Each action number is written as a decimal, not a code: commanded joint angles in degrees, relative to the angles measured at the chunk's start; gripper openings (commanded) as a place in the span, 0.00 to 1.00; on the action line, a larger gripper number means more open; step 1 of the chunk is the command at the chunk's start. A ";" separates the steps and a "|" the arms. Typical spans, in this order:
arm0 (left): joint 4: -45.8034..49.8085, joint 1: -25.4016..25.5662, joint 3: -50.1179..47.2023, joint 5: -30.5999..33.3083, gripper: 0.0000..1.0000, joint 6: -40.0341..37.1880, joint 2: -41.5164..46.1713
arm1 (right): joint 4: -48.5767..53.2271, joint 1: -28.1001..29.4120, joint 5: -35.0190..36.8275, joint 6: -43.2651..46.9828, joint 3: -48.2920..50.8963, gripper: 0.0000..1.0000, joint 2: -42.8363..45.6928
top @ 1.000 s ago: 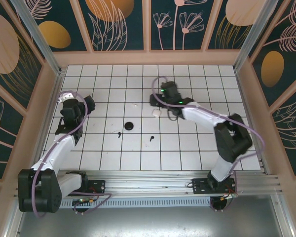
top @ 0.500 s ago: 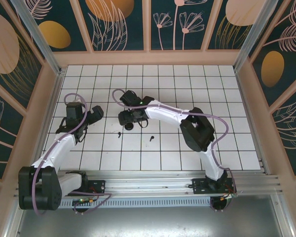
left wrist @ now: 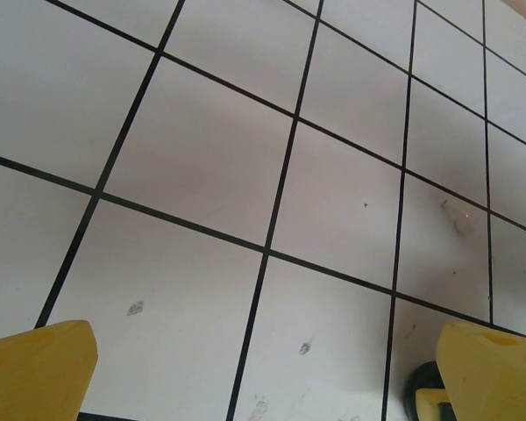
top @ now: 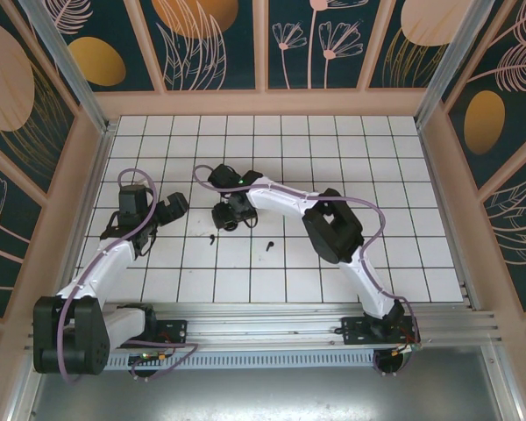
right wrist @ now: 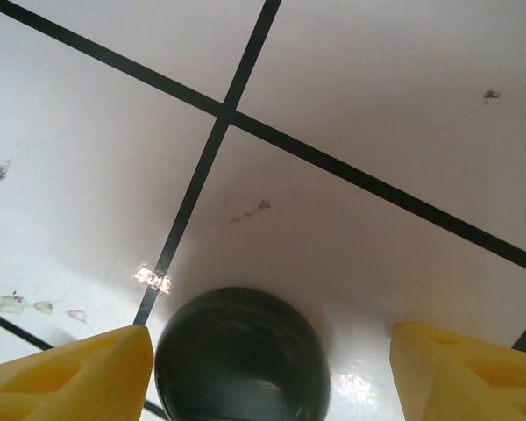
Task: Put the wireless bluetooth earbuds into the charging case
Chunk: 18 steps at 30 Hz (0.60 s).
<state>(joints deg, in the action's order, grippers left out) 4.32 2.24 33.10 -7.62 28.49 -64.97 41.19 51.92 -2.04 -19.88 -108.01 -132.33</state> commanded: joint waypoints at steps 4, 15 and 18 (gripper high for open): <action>0.25 -0.14 -0.32 -1.18 0.98 -1.77 1.01 | 2.95 0.48 -0.02 0.94 -3.04 0.68 -2.82; 0.21 -0.17 0.29 -1.79 0.98 -1.79 0.51 | 6.39 1.56 2.65 0.50 -3.92 0.73 -3.36; 0.17 -0.16 0.45 -1.89 0.98 -1.73 0.33 | 7.19 2.03 2.61 0.46 -3.84 0.74 -3.40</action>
<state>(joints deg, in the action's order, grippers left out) 4.32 2.24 33.10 -8.62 27.68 -64.64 44.03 53.06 -0.19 -19.59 -110.63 -134.26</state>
